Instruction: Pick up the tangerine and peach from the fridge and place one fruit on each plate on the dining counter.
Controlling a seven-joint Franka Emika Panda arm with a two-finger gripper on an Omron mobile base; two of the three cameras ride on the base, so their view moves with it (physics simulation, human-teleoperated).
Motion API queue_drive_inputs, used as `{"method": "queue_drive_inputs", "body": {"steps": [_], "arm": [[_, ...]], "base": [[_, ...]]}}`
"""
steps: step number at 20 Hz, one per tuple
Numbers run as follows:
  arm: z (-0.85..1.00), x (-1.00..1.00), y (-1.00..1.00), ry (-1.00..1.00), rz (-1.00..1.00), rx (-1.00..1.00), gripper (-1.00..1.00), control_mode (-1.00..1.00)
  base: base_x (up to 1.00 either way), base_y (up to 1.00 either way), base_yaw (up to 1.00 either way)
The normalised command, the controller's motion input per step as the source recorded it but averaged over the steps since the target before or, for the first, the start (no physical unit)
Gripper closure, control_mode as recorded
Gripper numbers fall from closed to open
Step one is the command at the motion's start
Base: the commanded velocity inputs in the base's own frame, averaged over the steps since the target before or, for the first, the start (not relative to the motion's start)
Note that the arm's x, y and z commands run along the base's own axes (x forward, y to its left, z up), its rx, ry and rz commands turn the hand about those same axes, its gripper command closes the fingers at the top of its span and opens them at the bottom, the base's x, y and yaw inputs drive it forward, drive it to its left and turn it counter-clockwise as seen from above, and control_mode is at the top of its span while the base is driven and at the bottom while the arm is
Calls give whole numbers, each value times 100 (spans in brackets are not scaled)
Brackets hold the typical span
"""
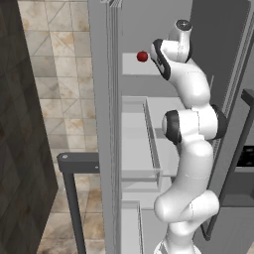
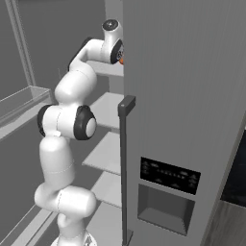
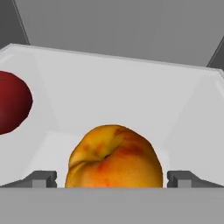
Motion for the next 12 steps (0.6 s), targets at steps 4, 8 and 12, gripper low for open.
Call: {"method": "queue_drive_inputs", "body": {"steps": [4, 8, 12], "arm": [[-16, 0, 0, 0, 0, 0, -100, -100], [0, 0, 0, 0, 0, 0, -100, -100], [0, 0, 0, 0, 0, 0, 100, -100]], "base": [[0, 0, 0], [0, 0, 0], [0, 0, 0]]}}
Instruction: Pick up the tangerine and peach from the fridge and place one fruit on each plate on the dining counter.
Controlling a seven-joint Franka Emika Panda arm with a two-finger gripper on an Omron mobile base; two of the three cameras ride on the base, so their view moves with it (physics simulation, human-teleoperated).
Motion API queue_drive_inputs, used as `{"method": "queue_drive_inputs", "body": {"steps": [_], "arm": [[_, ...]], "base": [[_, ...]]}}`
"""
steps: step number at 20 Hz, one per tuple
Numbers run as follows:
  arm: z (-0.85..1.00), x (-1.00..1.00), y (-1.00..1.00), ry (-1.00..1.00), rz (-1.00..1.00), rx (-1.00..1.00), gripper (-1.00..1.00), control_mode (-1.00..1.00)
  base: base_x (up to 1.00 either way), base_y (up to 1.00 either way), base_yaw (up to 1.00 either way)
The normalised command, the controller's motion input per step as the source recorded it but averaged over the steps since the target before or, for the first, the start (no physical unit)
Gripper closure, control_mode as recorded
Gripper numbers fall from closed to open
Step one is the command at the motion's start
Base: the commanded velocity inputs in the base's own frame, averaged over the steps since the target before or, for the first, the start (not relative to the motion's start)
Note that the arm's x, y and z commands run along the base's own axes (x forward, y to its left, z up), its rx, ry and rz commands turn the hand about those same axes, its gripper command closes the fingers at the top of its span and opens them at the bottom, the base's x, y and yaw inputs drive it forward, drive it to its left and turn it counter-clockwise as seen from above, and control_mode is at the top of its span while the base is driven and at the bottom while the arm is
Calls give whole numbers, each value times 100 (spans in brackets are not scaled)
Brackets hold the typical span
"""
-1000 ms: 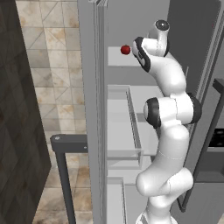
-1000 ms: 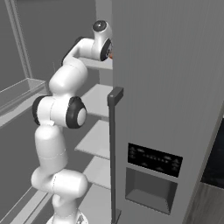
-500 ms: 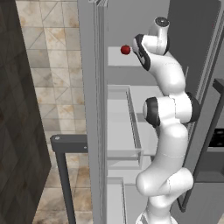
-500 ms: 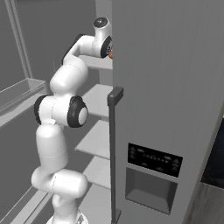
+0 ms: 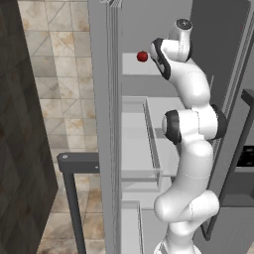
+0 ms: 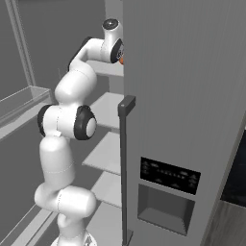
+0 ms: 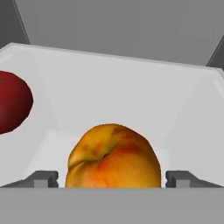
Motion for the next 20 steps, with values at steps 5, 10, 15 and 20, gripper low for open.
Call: {"method": "queue_drive_inputs", "body": {"steps": [5, 10, 15, 20], "arm": [[0, 0, 0, 0, 0, 0, 100, -100], [0, -3, 0, 0, 0, 0, 100, -100], [0, -59, 11, -16, 4, 1, 100, -100], [0, -100, 32, -23, 7, 0, 100, -100]], "base": [[0, 0, 0], [0, 0, 0], [0, 0, 0], [0, 0, 0]]}}
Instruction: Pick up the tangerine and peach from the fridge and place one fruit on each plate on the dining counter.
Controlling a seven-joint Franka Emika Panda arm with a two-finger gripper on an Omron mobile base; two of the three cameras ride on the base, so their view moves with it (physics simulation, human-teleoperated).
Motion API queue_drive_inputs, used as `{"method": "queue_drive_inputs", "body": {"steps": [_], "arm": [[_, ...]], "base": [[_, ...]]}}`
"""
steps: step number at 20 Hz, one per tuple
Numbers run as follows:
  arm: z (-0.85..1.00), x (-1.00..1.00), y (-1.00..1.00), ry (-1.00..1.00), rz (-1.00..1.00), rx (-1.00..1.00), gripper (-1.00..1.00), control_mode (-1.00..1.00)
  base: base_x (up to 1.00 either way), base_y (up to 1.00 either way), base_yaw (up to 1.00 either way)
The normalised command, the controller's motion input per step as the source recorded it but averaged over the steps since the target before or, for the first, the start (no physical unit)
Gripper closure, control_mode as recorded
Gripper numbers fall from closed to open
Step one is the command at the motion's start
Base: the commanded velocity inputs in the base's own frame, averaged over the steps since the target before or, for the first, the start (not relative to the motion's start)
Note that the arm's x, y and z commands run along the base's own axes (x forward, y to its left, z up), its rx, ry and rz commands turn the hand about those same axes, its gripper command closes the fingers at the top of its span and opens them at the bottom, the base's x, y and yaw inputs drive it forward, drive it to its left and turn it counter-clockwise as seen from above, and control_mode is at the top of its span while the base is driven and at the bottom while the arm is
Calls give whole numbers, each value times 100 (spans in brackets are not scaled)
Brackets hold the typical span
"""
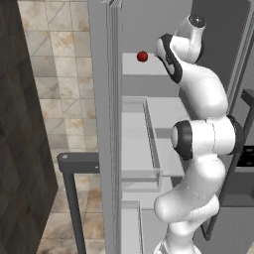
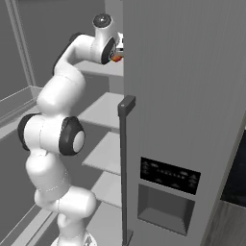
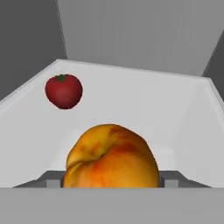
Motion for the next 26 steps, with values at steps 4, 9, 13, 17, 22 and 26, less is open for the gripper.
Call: {"method": "queue_drive_inputs", "body": {"steps": [4, 9, 13, 17, 22, 26], "arm": [[0, -100, 32, -21, 4, 0, 100, -100], [1, -100, 33, -9, 2, 0, 100, -100], [21, -100, 11, -2, 0, 0, 100, -100], [11, -100, 0, 0, 0, 0, 100, -100], [1, -100, 0, 3, 0, 0, 100, -100], [0, -100, 3, 19, 0, 0, 100, -100]], "base": [[0, 0, 0], [0, 0, 0], [0, 0, 0], [0, 0, 0], [0, 0, 0], [0, 0, 0]]}}
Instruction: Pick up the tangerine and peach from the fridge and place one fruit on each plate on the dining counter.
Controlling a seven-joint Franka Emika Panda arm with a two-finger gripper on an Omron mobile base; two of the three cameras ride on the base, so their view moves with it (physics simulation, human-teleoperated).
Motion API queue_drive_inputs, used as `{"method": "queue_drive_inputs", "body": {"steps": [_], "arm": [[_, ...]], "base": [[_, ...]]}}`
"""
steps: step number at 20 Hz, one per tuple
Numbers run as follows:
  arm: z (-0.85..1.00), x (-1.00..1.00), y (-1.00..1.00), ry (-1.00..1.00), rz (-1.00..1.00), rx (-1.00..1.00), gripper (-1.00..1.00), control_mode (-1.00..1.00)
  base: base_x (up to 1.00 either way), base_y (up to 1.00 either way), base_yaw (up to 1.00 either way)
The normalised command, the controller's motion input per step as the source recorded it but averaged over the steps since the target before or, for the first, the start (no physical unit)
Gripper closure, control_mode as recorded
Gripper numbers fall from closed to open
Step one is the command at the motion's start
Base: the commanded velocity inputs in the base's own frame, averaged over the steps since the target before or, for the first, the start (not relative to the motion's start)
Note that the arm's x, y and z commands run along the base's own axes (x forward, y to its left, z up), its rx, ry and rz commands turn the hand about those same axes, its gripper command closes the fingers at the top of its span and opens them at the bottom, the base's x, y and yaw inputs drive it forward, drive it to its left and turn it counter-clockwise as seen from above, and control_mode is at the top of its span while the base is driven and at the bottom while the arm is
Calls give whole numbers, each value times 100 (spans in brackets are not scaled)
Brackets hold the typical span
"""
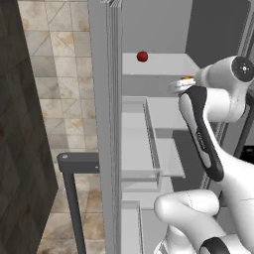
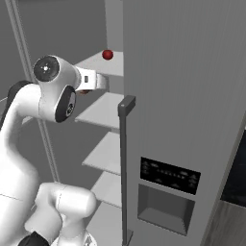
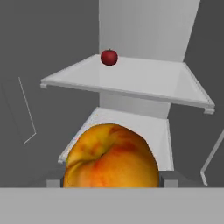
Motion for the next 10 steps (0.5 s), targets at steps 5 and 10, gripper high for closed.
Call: {"method": "queue_drive_inputs", "body": {"steps": [5, 10], "arm": [[0, -100, 13, 34, -2, 1, 100, -100], [0, -100, 7, 18, -9, 17, 100, -100]], "base": [[0, 0, 0], [0, 0, 0]]}}
